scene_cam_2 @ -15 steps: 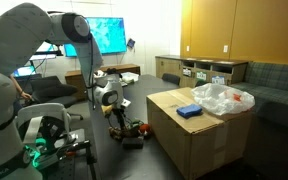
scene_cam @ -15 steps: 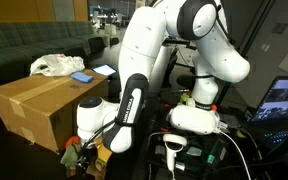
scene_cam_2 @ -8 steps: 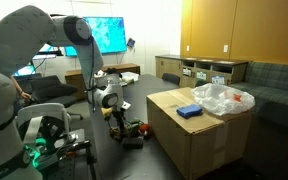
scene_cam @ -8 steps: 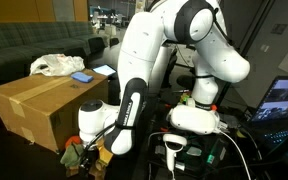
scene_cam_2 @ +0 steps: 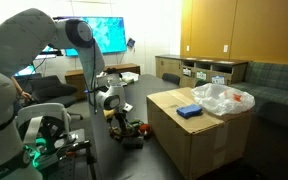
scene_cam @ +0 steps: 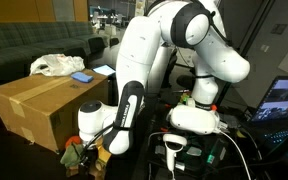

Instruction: Put the objects on the table on top of the box and put the objects on the box on the table

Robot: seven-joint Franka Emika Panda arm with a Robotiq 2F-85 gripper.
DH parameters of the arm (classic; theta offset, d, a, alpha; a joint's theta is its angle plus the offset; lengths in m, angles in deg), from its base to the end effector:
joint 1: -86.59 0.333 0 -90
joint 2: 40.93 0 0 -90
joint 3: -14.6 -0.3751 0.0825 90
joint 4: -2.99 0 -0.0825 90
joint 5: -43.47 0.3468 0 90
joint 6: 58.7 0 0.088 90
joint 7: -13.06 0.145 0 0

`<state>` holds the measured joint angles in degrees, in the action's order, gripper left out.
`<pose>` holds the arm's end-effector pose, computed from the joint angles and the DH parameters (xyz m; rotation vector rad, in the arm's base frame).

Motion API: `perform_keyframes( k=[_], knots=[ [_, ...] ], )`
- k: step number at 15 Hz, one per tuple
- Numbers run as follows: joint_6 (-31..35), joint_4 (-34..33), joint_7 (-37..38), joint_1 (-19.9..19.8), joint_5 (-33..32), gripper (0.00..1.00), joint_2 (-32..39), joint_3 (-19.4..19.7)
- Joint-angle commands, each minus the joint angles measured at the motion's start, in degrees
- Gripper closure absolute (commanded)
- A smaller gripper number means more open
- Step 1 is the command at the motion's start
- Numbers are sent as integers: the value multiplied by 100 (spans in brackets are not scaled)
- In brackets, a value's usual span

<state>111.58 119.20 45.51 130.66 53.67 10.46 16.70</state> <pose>0.4489 0.3887 0.0413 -3.1065 -0.0091 -0.0555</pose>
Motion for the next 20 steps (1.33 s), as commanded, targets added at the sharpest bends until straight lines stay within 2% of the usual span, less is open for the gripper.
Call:
perform_keyframes(
  k=[1,6,7,8,15,18,20],
  knots=[
    [20,-251,-18,-2,64,0,187,63],
    [34,-326,-6,-20,83,0,283,82],
    [40,-315,-7,-17,82,7,281,87],
    [43,-318,-3,-11,83,25,291,95],
    [74,-178,-67,2,41,79,196,109],
    [-22,32,-380,-121,-73,98,-19,-28],
    [-209,308,-758,-244,-167,97,-301,-159]
  ],
)
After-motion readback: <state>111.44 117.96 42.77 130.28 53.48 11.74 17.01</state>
